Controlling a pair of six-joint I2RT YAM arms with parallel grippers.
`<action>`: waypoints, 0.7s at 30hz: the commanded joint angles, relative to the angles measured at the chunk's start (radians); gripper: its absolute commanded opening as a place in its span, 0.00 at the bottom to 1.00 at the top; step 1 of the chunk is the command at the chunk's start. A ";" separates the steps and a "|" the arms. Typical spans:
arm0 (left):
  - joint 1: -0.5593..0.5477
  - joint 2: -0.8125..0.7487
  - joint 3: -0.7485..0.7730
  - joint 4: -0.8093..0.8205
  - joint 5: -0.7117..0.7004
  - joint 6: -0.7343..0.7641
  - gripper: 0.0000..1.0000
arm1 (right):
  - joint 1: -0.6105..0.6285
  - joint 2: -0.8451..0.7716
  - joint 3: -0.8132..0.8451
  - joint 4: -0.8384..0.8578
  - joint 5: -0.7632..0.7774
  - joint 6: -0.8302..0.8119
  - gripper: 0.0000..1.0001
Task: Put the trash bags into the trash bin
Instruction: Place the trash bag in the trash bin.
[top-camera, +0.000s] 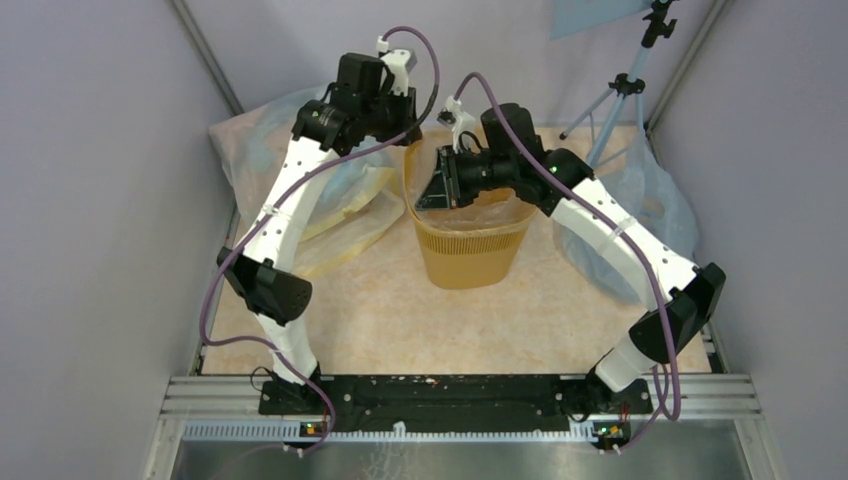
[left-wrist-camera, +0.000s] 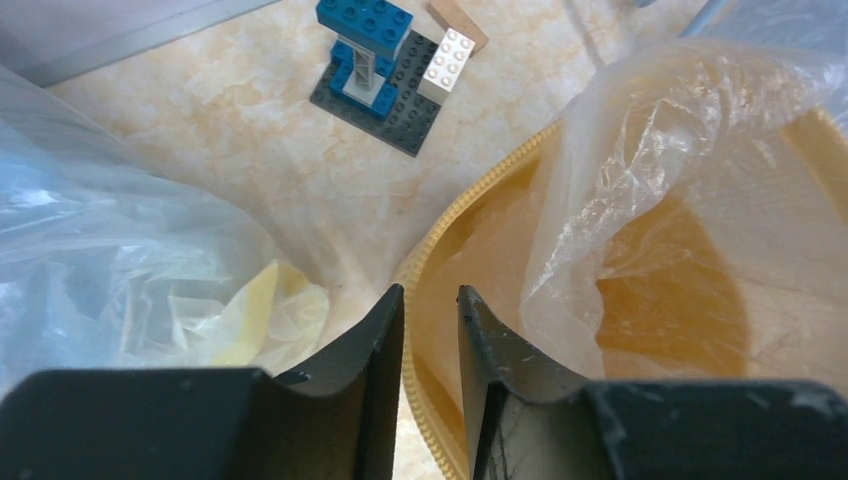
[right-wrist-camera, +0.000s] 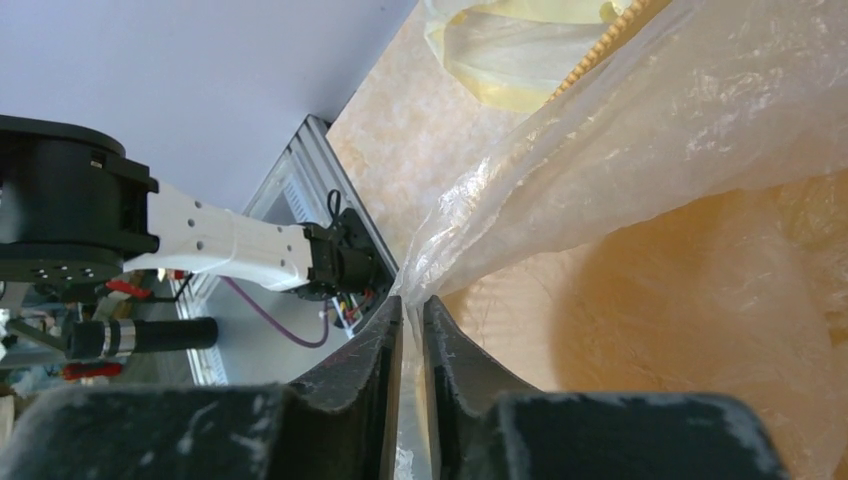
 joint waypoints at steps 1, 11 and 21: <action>0.018 -0.066 -0.029 0.038 0.058 -0.052 0.35 | 0.011 -0.051 0.013 0.046 -0.011 0.005 0.18; 0.084 -0.091 -0.057 0.073 0.194 -0.138 0.34 | 0.011 -0.048 0.009 0.017 0.028 0.011 0.39; 0.137 -0.126 -0.117 0.156 0.358 -0.223 0.38 | 0.010 -0.034 0.009 0.038 -0.013 0.012 0.36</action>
